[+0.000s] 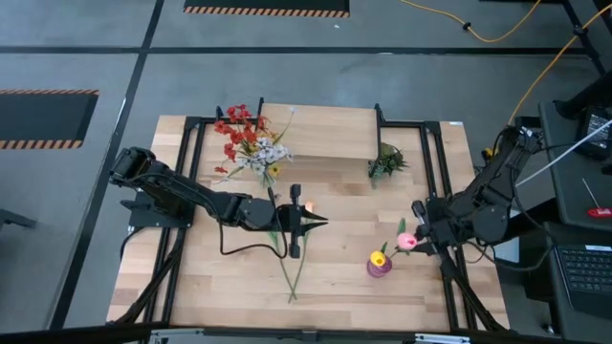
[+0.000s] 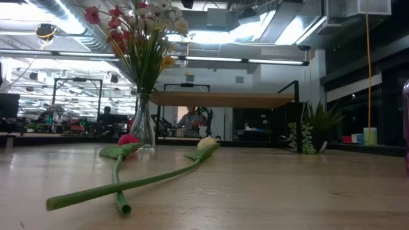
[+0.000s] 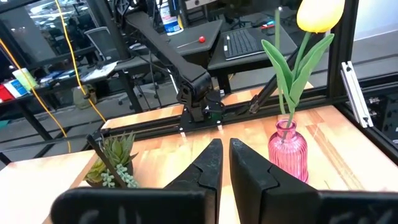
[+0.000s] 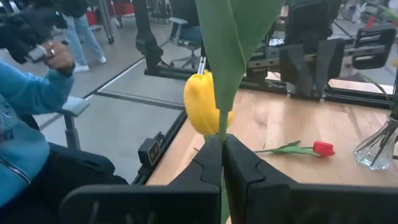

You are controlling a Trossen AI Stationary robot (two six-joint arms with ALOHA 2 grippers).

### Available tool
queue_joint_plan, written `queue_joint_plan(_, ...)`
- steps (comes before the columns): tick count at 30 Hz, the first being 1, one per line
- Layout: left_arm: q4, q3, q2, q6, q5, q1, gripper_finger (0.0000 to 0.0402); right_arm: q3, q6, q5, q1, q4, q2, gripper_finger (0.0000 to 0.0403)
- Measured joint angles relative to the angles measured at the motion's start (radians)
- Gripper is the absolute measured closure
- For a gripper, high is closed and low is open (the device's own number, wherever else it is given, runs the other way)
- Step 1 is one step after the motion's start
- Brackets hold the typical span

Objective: Pick and place flowers into a vace then onto a shelf
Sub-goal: Put the pink flower into the purple vase

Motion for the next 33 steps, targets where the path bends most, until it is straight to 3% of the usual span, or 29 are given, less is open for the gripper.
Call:
queue_joint_plan(18,0.0,0.0,0.0,-0.015,0.004,0.0,0.0382,-0.006,0.047,0.065,0.0,-0.005,0.092,0.0403)
queue_joint_plan(33,0.0,0.0,0.0,-0.026,0.005,0.0,0.0382,-0.184,0.095,0.091,0.002,0.16,0.085,0.0403)
